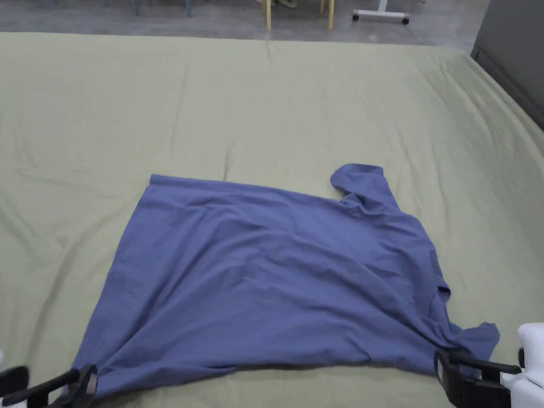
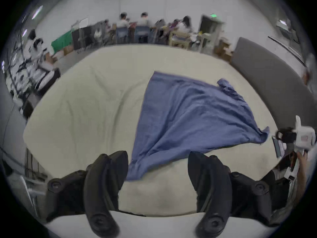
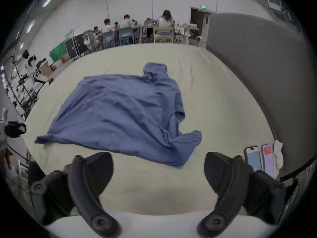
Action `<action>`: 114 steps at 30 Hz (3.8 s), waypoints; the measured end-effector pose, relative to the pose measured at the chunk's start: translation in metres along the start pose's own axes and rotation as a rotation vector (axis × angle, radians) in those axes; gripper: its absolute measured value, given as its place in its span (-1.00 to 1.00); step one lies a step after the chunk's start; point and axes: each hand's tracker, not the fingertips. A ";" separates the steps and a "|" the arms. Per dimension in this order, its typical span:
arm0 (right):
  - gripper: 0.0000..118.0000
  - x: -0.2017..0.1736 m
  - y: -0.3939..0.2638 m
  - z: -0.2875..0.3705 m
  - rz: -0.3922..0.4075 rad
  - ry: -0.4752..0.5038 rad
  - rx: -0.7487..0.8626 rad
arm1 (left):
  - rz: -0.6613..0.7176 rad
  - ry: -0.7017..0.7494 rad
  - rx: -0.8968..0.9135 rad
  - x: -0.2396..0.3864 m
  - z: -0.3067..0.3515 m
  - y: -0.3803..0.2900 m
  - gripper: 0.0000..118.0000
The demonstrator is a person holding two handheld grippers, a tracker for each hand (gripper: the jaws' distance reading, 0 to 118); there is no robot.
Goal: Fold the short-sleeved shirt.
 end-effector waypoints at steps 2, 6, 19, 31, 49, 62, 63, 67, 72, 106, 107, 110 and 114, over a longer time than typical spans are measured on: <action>-0.96 -0.013 0.001 0.003 0.016 0.024 -0.013 | -0.020 0.024 0.019 0.011 -0.001 0.006 -1.00; -0.96 -0.028 -0.002 -0.011 0.020 0.076 -0.046 | 0.019 0.002 -0.002 0.015 -0.025 0.008 -1.00; -0.96 -0.033 0.043 -0.043 0.029 0.106 0.009 | 0.056 -0.112 -0.047 -0.017 -0.208 0.178 0.60; -0.96 -0.029 0.072 -0.111 0.055 0.078 -0.063 | 0.052 0.089 -0.316 -0.055 -0.466 0.244 0.60; 0.77 0.002 0.120 -0.145 -0.063 0.155 -0.068 | -0.145 -0.091 -0.041 -0.001 -0.341 0.269 -0.94; 0.22 0.045 0.214 -0.350 -0.126 0.063 -0.377 | -0.014 -0.149 -0.060 -0.015 -0.324 0.252 -0.94; 0.14 0.045 0.209 -0.353 -0.114 0.074 -0.409 | -0.017 -0.148 -0.069 -0.016 -0.325 0.251 -0.94; -0.92 0.038 0.210 -0.328 -0.033 0.023 -0.277 | -0.024 -0.145 -0.083 -0.018 -0.324 0.246 -0.94; -0.92 0.027 0.216 -0.281 -0.042 0.067 -0.116 | 0.028 -0.177 -0.051 -0.022 -0.301 0.245 -0.94; -0.92 -0.024 0.592 -0.045 0.008 -0.124 0.696 | -0.079 0.172 0.547 -0.030 -0.133 0.551 -0.94; -0.92 -0.020 0.584 -0.063 -0.007 -0.117 0.676 | -0.073 0.160 0.537 -0.031 -0.152 0.543 -0.94; -0.92 -0.015 0.562 -0.112 -0.004 -0.130 0.606 | -0.023 0.146 0.450 -0.035 -0.205 0.521 -0.94; -0.92 -0.012 0.542 -0.168 0.015 -0.137 0.494 | -0.002 0.146 0.348 -0.035 -0.264 0.498 -0.94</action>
